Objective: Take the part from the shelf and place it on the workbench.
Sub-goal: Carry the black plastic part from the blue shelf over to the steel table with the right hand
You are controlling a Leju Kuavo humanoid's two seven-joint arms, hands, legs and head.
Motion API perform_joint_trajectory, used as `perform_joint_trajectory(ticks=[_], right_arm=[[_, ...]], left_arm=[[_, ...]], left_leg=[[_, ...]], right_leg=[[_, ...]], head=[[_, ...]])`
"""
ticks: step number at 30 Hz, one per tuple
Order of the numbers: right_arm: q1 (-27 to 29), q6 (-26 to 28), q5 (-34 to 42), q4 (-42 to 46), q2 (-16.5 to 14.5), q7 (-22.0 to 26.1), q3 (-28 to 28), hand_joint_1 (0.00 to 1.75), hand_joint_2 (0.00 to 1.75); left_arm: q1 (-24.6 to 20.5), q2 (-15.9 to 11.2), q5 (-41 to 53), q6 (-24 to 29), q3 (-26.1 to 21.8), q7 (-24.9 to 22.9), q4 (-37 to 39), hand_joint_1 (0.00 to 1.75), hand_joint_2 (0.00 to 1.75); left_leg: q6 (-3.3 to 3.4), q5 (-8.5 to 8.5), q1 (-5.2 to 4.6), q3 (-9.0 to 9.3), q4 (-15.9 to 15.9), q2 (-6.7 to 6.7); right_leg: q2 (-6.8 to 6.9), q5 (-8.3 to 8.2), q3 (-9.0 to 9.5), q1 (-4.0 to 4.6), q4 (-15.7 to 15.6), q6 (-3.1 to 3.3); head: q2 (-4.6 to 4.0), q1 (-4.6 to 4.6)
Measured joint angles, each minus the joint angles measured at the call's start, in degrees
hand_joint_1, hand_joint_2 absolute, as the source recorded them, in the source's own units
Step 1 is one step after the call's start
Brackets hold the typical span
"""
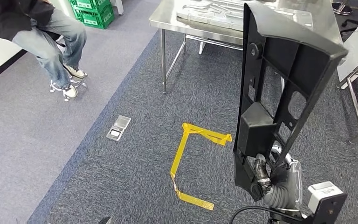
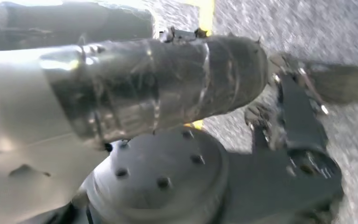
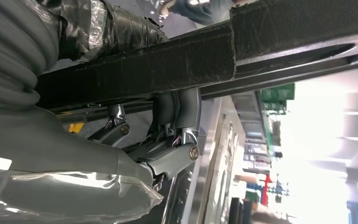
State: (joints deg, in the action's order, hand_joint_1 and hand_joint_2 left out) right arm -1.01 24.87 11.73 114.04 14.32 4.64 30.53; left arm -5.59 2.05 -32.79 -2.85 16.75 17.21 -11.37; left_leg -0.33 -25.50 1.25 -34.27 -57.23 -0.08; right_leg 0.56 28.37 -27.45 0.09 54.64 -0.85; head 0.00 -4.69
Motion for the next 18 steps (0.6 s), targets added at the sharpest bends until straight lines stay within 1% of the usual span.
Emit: perform_joint_trajectory(ticks=[1,2,3,4,5,6,7,8,9,10,11,12,13,14,15,16,17,18], right_arm=[[0.0,0.0,0.0,0.0,0.0,0.0,0.0,1.75,1.75],[0.0,0.0,0.0,0.0,0.0,0.0,0.0,1.75,1.75],[-0.1,0.0,0.0,0.0,0.1,0.0,0.0,1.75,1.75],[-0.1,0.0,0.0,0.1,0.1,0.0,0.0,1.75,1.75],[-0.2,0.0,0.0,0.1,0.1,0.0,0.0,1.75,1.75],[-0.1,0.0,0.0,0.1,0.2,0.0,0.0,1.75,1.75],[0.0,0.0,0.0,0.1,0.2,0.0,0.0,1.75,1.75],[0.0,0.1,0.0,0.0,0.2,0.0,0.0,1.75,1.75],[0.0,0.1,0.0,0.0,0.2,0.0,0.0,1.75,1.75],[0.0,0.1,0.0,0.0,0.3,0.0,0.0,1.75,1.75],[0.0,0.1,0.0,0.0,0.3,0.0,0.0,1.75,1.75],[0.0,0.1,0.0,0.0,0.4,-0.1,0.0,1.75,1.75],[0.0,0.1,0.0,0.0,0.4,-0.1,0.0,1.75,1.75],[0.0,0.1,0.0,0.1,0.5,-0.1,0.0,1.75,1.75],[0.0,0.2,0.0,0.1,0.5,-0.2,0.0,1.75,1.75],[0.0,0.2,0.0,0.2,0.5,-0.2,0.0,1.75,1.75],[0.0,0.2,0.0,0.2,0.5,-0.2,0.0,1.75,1.75],[0.0,0.2,-0.1,0.2,0.5,-0.2,0.0,1.75,1.75]], left_arm=[[0.1,0.0,0.0,0.0,0.0,0.0,0.0,0.0,0.0],[0.0,0.2,0.0,0.0,0.0,0.1,0.0,0.0,0.0],[0.0,0.4,0.0,0.0,0.0,0.1,0.0,0.0,0.0],[-0.1,0.7,0.0,0.0,0.0,0.1,0.0,0.0,0.0],[-0.2,1.0,0.0,0.0,0.0,0.1,0.0,0.0,0.0],[-0.2,1.1,0.0,0.1,0.0,0.1,0.0,0.0,0.0],[-0.2,1.3,0.0,0.1,0.0,0.1,0.0,0.0,0.0],[-0.1,1.4,0.0,0.1,0.0,0.1,0.0,0.0,0.0],[-0.1,1.4,0.0,0.1,0.0,0.0,0.0,0.0,0.0],[-0.1,1.4,0.0,0.1,0.0,0.0,0.0,0.0,0.0],[-0.1,1.4,-0.1,0.1,0.0,0.0,0.0,0.0,0.0],[-0.2,1.5,-0.1,0.1,0.0,0.0,0.0,0.0,0.0],[-0.2,1.6,-0.1,0.1,0.0,-0.1,0.0,0.0,0.0],[-0.3,1.7,-0.1,0.1,0.0,-0.1,0.0,0.0,0.0],[-0.3,1.7,-0.1,0.1,0.0,-0.1,0.0,0.0,0.0],[-0.3,1.8,-0.2,0.1,0.0,-0.1,0.0,0.0,0.0],[-0.3,1.8,-0.2,0.1,0.0,-0.1,0.0,0.0,0.0],[-0.3,1.8,-0.2,0.1,0.0,-0.2,0.0,0.0,0.0]], left_leg=[[0.46,0.06,0.06,0.48,0.0,-0.07],[0.85,-0.14,0.12,1.06,0.1,-0.11],[1.15,-0.27,0.18,1.62,0.1,-0.19],[1.39,-0.44,0.18,1.85,0.1,-0.26],[1.56,-0.67,0.15,2.04,0.1,-0.33],[1.63,-0.93,0.1,2.24,0.1,-0.42],[1.65,-1.25,0.02,2.54,0.1,-0.5],[1.65,-1.61,-0.09,2.97,0.1,-0.6],[1.63,-2.01,-0.2,3.53,0.1,-0.73],[1.59,-2.44,-0.32,4.18,0.1,-0.86],[1.53,-2.82,-0.34,4.79,0.2,-0.97],[1.38,-3.11,-0.33,5.21,0.4,-1.11],[1.1,-3.33,-0.25,5.42,0.6,-1.19],[0.77,-3.3,-0.17,5.56,0.7,-1.21],[0.38,-3.16,-0.18,5.8,0.8,-1.18],[0.08,-3.21,-0.16,6.08,0.6,-1.06],[-0.12,-3.52,-0.21,6.19,-0.1,-0.92],[-0.29,-4.4,-0.24,5.66,-1.6,-0.8]], right_leg=[[0.01,0.34,0.04,-0.04,0.4,-0.3],[-0.04,0.87,-0.39,-0.09,1.6,-0.59],[-0.08,1.81,-1.45,-0.15,3.7,-0.87],[-0.11,3.08,-3.36,-0.21,7.1,-1.17],[-0.13,4.56,-5.94,-0.26,11.3,-1.35],[-0.14,5.61,-8.58,-0.31,15.1,-1.4],[-0.14,5.87,-10.72,-0.34,17.6,-1.31],[-0.15,4.89,-11.8,-0.35,17.8,-1.08],[-0.18,2.65,-11.7,-0.3,15.7,-0.69],[-0.23,-0.4,-10.7,-0.16,11.9,-0.11],[-0.27,-2.92,-9.43,0.06,7.9,0.61],[-0.3,-4.12,-8.35,0.36,4.7,1.31],[-0.37,-4.58,-7.39,0.65,2.5,1.9],[-0.39,-4.31,-6.91,0.87,1.5,2.26],[-0.42,-4.08,-6.43,0.98,0.6,2.4],[-0.43,-4.49,-5.51,0.83,-0.3,2.43],[-0.38,-4.7,-4.68,0.69,-1.0,2.42],[-0.34,-4.74,-3.75,0.51,-1.6,2.44]], head=[[0.0,0.03],[0.0,0.05],[0.0,0.09],[0.0,0.12],[0.0,0.16],[0.0,0.16],[0.0,0.15],[0.0,0.14],[0.0,0.14],[0.0,0.15],[0.0,0.13],[0.0,0.07],[0.0,0.13],[0.0,0.16],[0.0,0.24],[0.0,0.33],[0.0,0.28],[0.0,0.23]])
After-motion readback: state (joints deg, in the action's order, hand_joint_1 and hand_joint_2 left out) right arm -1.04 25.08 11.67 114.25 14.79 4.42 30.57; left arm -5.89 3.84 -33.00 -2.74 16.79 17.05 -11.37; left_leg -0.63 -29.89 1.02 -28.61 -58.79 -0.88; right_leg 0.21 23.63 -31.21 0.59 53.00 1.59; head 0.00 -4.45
